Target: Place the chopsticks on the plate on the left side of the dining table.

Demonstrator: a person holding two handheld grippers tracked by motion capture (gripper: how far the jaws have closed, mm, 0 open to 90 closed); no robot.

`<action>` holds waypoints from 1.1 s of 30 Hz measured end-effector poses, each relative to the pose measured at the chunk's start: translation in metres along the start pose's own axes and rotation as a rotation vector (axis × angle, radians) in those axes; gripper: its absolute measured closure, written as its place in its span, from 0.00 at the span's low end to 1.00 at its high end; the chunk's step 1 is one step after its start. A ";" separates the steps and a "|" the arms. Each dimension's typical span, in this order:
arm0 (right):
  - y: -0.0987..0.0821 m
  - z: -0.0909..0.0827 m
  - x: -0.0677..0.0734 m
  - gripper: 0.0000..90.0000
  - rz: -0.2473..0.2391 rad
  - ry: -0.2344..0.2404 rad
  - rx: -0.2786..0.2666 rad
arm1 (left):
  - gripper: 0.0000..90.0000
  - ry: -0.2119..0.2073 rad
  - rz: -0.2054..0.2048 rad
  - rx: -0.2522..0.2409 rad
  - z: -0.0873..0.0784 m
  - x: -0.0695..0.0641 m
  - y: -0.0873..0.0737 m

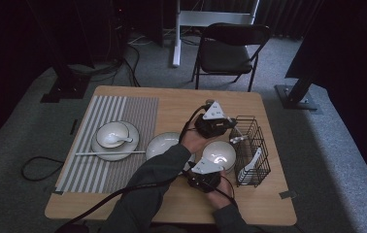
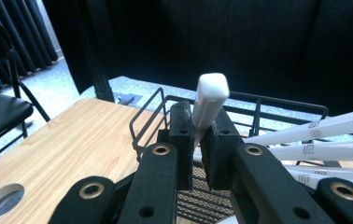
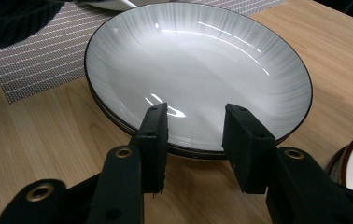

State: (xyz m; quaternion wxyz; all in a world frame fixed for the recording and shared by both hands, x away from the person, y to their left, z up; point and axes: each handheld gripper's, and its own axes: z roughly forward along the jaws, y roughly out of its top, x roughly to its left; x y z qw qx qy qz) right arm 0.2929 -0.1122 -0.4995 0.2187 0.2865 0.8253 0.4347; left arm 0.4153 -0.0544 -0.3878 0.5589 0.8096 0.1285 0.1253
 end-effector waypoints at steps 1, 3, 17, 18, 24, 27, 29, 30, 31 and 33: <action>0.000 0.000 0.000 0.67 -0.001 0.000 0.000 | 0.94 0.004 0.001 -0.001 0.000 0.000 0.000; 0.000 0.000 0.000 0.67 -0.001 0.000 -0.001 | 0.94 0.009 0.003 -0.003 -0.001 0.000 0.000; 0.000 0.000 0.000 0.67 0.002 -0.001 -0.003 | 0.94 0.024 0.009 -0.035 -0.017 -0.001 0.008; 0.000 0.000 0.000 0.67 0.002 -0.001 -0.003 | 0.94 0.024 0.009 -0.035 -0.017 -0.001 0.008; 0.000 0.000 0.000 0.67 0.002 0.000 -0.004 | 0.94 0.025 0.012 -0.052 -0.028 0.000 0.013; 0.000 0.000 0.000 0.67 0.003 0.000 -0.003 | 0.94 0.027 0.008 -0.059 -0.031 0.000 0.015; 0.000 0.000 0.000 0.67 0.003 -0.001 -0.003 | 0.94 0.027 0.003 -0.068 -0.034 0.001 0.016; 0.000 0.000 0.000 0.67 0.003 -0.001 -0.003 | 0.94 0.028 0.003 -0.070 -0.035 0.001 0.017; 0.000 0.000 0.000 0.67 0.003 -0.001 -0.002 | 0.94 0.031 0.004 -0.073 -0.036 0.001 0.017; 0.000 0.000 0.000 0.67 0.007 -0.001 -0.004 | 0.94 0.029 0.004 -0.075 -0.039 0.002 0.019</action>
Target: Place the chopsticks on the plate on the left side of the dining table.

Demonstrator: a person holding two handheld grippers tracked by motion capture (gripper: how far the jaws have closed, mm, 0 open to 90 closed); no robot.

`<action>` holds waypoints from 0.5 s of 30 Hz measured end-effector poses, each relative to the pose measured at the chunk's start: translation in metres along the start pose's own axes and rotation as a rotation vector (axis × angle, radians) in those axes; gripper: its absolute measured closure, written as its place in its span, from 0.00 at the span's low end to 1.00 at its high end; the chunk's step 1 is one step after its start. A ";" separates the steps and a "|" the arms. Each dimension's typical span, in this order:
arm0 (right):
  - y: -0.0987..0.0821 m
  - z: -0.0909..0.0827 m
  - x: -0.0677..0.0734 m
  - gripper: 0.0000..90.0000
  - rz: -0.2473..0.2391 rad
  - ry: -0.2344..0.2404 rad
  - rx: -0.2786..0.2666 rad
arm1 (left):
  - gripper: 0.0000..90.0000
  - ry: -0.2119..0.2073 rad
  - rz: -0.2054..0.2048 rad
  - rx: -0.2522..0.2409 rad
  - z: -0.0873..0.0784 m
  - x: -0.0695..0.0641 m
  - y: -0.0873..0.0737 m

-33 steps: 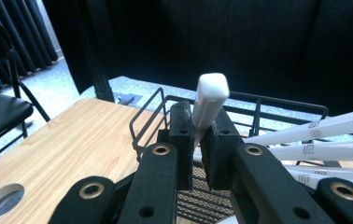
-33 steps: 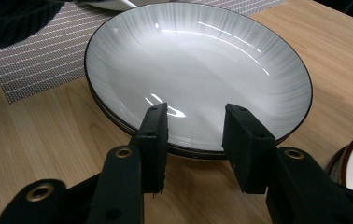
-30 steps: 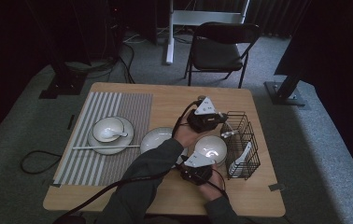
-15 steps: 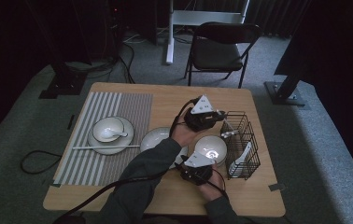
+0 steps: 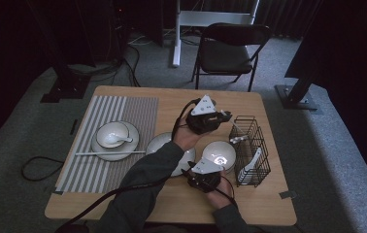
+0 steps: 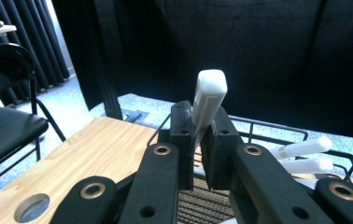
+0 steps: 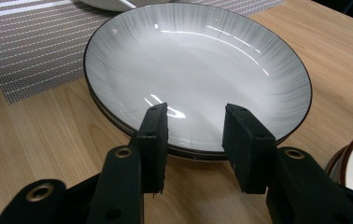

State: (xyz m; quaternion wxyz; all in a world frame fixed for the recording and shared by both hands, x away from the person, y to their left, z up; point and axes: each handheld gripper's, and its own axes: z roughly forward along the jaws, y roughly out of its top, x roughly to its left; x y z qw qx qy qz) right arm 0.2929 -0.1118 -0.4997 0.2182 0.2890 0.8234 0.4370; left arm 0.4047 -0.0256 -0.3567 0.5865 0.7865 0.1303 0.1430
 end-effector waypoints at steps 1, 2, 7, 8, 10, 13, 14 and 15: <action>0.000 0.000 0.000 0.67 0.000 0.000 0.000 | 0.94 0.000 -0.003 -0.004 -0.001 0.000 0.000; 0.000 0.000 0.000 0.67 0.000 0.001 0.000 | 0.94 0.000 -0.002 -0.005 -0.003 0.000 0.001; 0.000 0.000 0.000 0.67 -0.001 0.003 -0.002 | 0.94 0.009 -0.002 -0.016 -0.009 0.002 0.002; 0.000 0.001 0.000 0.67 -0.001 0.003 -0.002 | 0.94 0.009 -0.002 -0.017 -0.010 0.002 0.002; 0.000 0.001 0.000 0.67 -0.002 0.004 -0.002 | 0.94 0.011 -0.002 -0.019 -0.012 0.003 0.003; 0.000 0.001 0.000 0.67 -0.002 0.004 -0.002 | 0.94 0.013 -0.003 -0.024 -0.016 0.003 0.004; 0.000 0.001 0.000 0.67 -0.001 0.004 -0.002 | 0.94 0.014 -0.002 -0.024 -0.017 0.003 0.004; 0.000 0.001 0.000 0.67 -0.003 0.004 -0.001 | 0.94 0.015 -0.003 -0.027 -0.018 0.003 0.004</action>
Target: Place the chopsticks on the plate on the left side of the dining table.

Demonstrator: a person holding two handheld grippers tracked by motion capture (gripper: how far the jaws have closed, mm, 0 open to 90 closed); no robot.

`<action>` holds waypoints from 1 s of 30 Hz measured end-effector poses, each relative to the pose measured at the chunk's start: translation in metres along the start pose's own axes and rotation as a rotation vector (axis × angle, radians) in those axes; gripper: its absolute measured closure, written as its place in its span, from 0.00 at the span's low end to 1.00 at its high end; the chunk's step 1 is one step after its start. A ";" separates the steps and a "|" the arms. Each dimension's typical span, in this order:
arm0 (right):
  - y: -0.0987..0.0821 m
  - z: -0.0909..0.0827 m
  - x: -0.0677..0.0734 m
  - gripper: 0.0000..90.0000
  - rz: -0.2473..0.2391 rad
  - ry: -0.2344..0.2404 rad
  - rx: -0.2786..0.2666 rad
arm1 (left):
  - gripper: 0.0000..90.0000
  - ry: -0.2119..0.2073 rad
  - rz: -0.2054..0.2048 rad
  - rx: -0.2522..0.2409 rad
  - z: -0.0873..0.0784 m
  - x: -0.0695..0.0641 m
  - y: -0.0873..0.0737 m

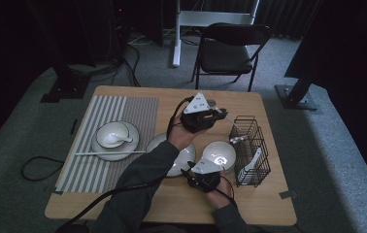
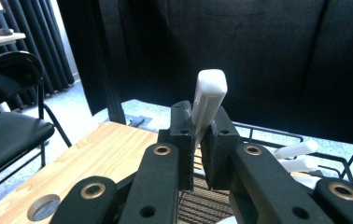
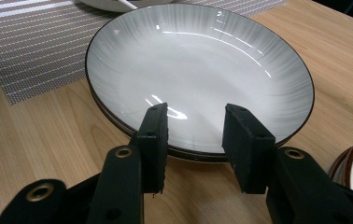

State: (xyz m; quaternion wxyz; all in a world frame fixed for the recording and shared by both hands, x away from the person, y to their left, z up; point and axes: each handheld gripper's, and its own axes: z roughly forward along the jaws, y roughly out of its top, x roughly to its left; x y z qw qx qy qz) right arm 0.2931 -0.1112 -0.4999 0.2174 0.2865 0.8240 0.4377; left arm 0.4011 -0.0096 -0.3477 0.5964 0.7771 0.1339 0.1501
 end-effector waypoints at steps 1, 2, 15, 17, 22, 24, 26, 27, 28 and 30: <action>0.000 0.000 0.000 0.67 0.003 0.000 -0.001 | 0.94 0.000 0.001 -0.002 -0.001 0.000 0.000; 0.000 0.000 0.000 0.67 0.003 0.000 -0.001 | 0.94 0.001 0.003 -0.003 -0.002 0.000 0.001; 0.000 0.000 0.000 0.67 -0.001 0.001 0.000 | 0.94 0.015 0.009 -0.025 -0.018 0.002 0.005; 0.000 0.000 0.000 0.67 -0.001 0.001 0.000 | 0.94 0.018 0.011 -0.029 -0.021 0.002 0.006; 0.000 0.000 0.000 0.67 0.001 0.001 0.000 | 0.94 0.025 0.008 -0.042 -0.028 0.005 0.009; 0.000 0.000 0.000 0.67 0.000 0.001 0.000 | 0.94 0.027 0.008 -0.046 -0.031 0.005 0.010; 0.000 0.001 0.000 0.67 -0.002 0.000 0.000 | 0.94 0.030 0.014 -0.048 -0.034 0.005 0.011; 0.000 0.001 0.000 0.67 0.000 0.000 0.000 | 0.94 0.029 0.014 -0.048 -0.036 0.005 0.012; 0.000 0.001 0.000 0.67 0.003 0.000 0.000 | 0.94 0.031 0.016 -0.051 -0.037 0.004 0.013; 0.000 0.001 0.000 0.67 0.003 0.001 0.001 | 0.94 0.034 0.020 -0.054 -0.039 0.004 0.014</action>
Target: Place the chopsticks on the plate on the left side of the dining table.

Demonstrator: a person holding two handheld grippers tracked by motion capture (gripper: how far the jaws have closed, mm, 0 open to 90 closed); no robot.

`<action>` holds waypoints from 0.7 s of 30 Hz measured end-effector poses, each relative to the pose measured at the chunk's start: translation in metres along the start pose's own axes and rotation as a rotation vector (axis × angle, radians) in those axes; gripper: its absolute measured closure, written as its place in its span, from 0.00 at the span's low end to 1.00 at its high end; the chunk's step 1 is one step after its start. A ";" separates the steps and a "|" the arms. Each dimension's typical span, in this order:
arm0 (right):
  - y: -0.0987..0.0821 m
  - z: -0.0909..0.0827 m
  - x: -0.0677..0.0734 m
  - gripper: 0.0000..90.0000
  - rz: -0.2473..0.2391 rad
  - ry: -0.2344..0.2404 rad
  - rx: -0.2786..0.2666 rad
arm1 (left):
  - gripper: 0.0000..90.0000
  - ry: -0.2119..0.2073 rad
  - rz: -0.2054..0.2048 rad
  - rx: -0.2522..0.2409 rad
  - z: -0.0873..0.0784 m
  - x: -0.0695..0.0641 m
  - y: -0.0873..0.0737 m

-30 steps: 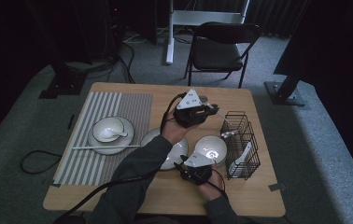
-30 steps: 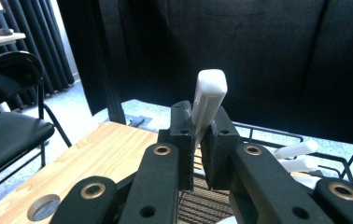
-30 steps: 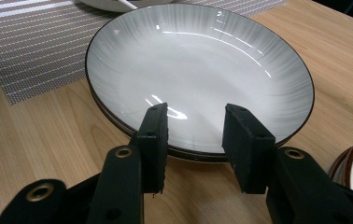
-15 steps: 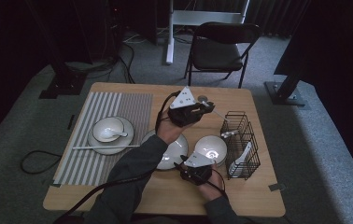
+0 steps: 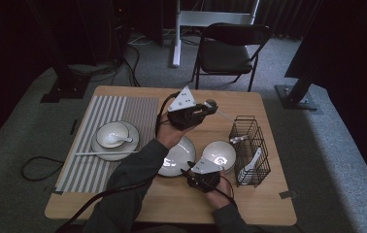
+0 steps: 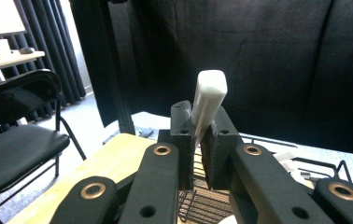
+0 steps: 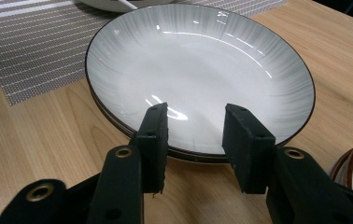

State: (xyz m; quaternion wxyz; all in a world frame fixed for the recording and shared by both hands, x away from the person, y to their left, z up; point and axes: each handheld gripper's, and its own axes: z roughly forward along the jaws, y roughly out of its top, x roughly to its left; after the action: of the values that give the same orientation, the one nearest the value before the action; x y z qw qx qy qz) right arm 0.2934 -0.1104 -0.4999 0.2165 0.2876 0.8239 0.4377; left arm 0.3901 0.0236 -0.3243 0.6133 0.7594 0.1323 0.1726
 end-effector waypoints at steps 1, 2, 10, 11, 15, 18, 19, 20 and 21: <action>0.000 0.000 0.000 0.67 -0.001 0.000 0.000 | 0.94 0.001 0.000 -0.001 -0.002 0.000 0.001; 0.000 0.000 0.000 0.67 -0.001 0.000 0.000 | 0.94 0.002 -0.001 -0.004 -0.003 0.000 0.001; 0.000 0.000 -0.001 0.67 -0.008 -0.003 0.003 | 0.94 0.025 0.020 -0.001 -0.017 0.002 0.005; 0.000 0.000 -0.001 0.67 -0.008 -0.003 0.003 | 0.94 0.026 0.019 -0.001 -0.019 0.002 0.006; 0.000 0.000 0.000 0.67 -0.006 -0.003 0.003 | 0.94 0.034 0.024 0.006 -0.025 0.003 0.004; 0.000 0.000 -0.001 0.67 -0.007 -0.003 0.004 | 0.94 0.040 0.024 0.014 -0.029 0.004 0.002; 0.001 0.000 0.000 0.67 -0.005 -0.003 0.005 | 0.94 0.042 0.023 0.017 -0.030 0.005 0.001; 0.001 0.000 0.000 0.67 -0.004 -0.002 0.005 | 0.94 0.044 0.025 0.020 -0.031 0.005 0.000; 0.001 0.000 0.000 0.67 -0.004 -0.001 0.005 | 0.94 0.046 0.024 0.023 -0.032 0.005 -0.001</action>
State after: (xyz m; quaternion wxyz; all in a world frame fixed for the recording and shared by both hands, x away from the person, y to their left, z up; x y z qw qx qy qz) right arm 0.2940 -0.1102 -0.4994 0.2172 0.2866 0.8255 0.4350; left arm 0.3812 0.0548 -0.3189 0.5992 0.7637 0.1392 0.1961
